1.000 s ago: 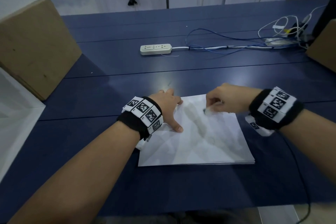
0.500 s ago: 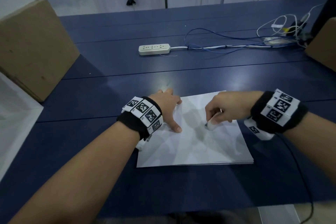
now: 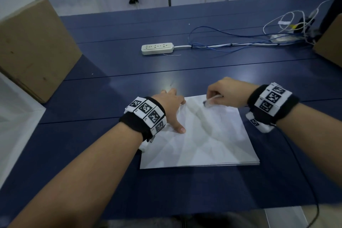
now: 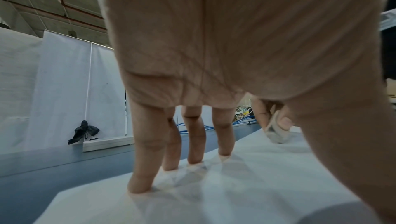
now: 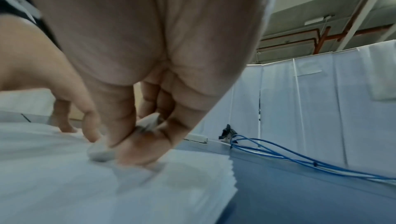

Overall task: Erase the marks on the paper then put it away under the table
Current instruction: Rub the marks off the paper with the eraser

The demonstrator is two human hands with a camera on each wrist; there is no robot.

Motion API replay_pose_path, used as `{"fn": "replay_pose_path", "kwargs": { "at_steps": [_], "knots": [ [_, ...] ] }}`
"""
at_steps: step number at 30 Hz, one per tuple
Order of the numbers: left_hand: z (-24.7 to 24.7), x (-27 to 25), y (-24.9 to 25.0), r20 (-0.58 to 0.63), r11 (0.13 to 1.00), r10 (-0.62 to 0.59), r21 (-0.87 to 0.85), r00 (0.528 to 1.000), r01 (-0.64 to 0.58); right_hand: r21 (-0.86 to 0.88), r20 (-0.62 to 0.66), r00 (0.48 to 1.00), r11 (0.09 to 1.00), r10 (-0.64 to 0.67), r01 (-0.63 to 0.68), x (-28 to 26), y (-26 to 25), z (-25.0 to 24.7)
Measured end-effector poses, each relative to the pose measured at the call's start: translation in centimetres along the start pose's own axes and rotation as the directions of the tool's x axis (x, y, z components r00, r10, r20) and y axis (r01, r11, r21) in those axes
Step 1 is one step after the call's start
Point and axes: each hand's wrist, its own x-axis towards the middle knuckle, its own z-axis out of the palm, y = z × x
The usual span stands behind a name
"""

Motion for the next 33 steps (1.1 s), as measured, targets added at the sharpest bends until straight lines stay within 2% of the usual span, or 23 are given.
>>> {"fn": "replay_pose_path", "kwargs": {
  "at_steps": [2,4,6,7,10,12,14,17,19,21,23,24,25,27,29,30,31,33],
  "knots": [
    [0.1,0.0,-0.1,-0.005,1.000,0.002,0.002,1.000,-0.002,-0.049,0.000,1.000,0.999,-0.022,0.022,0.0,0.1,0.1],
    [0.2,0.0,-0.1,-0.010,1.000,0.001,0.001,1.000,-0.001,-0.027,0.132,0.989,0.997,-0.069,0.073,-0.7,0.0,0.3],
    [0.1,0.1,-0.1,-0.012,1.000,0.000,0.004,1.000,0.000,0.029,0.254,0.964,0.997,-0.077,0.072,-1.3,-0.4,0.4],
    [0.1,0.1,0.0,-0.011,1.000,0.002,0.003,1.000,-0.002,0.029,0.253,0.965,0.998,-0.068,0.063,-1.1,-0.3,0.4],
    [0.0,-0.1,0.0,-0.017,1.000,0.008,-0.001,1.000,-0.008,-0.039,0.076,0.997,0.999,0.008,-0.005,0.2,0.0,0.0],
    [0.1,-0.1,0.0,-0.018,1.000,0.011,-0.006,1.000,-0.011,-0.032,0.015,0.999,0.999,0.035,-0.035,0.4,0.1,-0.3],
    [0.2,-0.1,-0.1,-0.023,1.000,0.012,-0.006,1.000,-0.012,0.002,0.106,0.994,1.000,0.011,-0.011,-0.5,-0.2,-0.4],
    [0.3,-0.1,-0.1,-0.019,1.000,0.009,-0.002,1.000,-0.010,0.092,0.333,0.942,0.996,-0.037,0.007,-2.4,-1.1,-0.2],
    [0.2,-0.1,0.0,-0.007,1.000,0.016,0.006,1.000,-0.016,0.068,0.284,0.958,0.998,-0.039,0.021,-2.0,-0.9,-0.2],
    [0.1,-0.2,0.1,-0.008,1.000,0.027,0.006,1.000,-0.027,0.006,0.097,0.995,1.000,0.012,-0.013,-0.3,-0.1,-0.3],
    [0.1,-0.2,0.0,-0.016,0.999,0.039,-0.001,0.999,-0.039,-0.052,-0.048,0.995,0.995,0.084,-0.086,1.0,0.4,-0.5],
    [0.1,-0.2,0.0,-0.021,0.999,0.048,-0.001,0.999,-0.048,-0.073,-0.077,0.992,0.992,0.098,-0.104,1.2,0.5,-0.6],
    [0.2,-0.2,0.0,-0.025,0.998,0.056,-0.002,0.998,-0.057,-0.073,-0.062,0.994,0.992,0.094,-0.098,1.0,0.5,-0.6],
    [0.2,-0.2,0.0,-0.029,0.998,0.064,-0.006,0.998,-0.064,-0.009,0.094,0.995,0.999,0.042,-0.041,-0.1,0.0,-0.7],
    [0.0,-0.1,0.1,-0.019,0.998,0.065,-0.001,0.998,-0.065,0.045,0.283,0.959,0.999,-0.011,-0.002,-1.3,-1.0,-0.7],
    [-0.1,0.0,0.2,-0.009,0.998,0.065,0.004,0.998,-0.065,0.055,0.309,0.951,0.998,-0.020,0.004,-1.5,-1.0,-0.6],
    [-0.3,0.0,0.4,0.004,0.998,0.065,0.010,0.998,-0.065,0.043,0.275,0.961,0.999,-0.011,-0.001,-1.2,-0.9,-0.5],
    [-0.5,0.1,0.4,0.025,0.998,0.057,0.020,0.998,-0.057,-0.015,0.100,0.994,0.999,0.047,-0.046,0.2,-0.1,-0.5]
  ]
}}
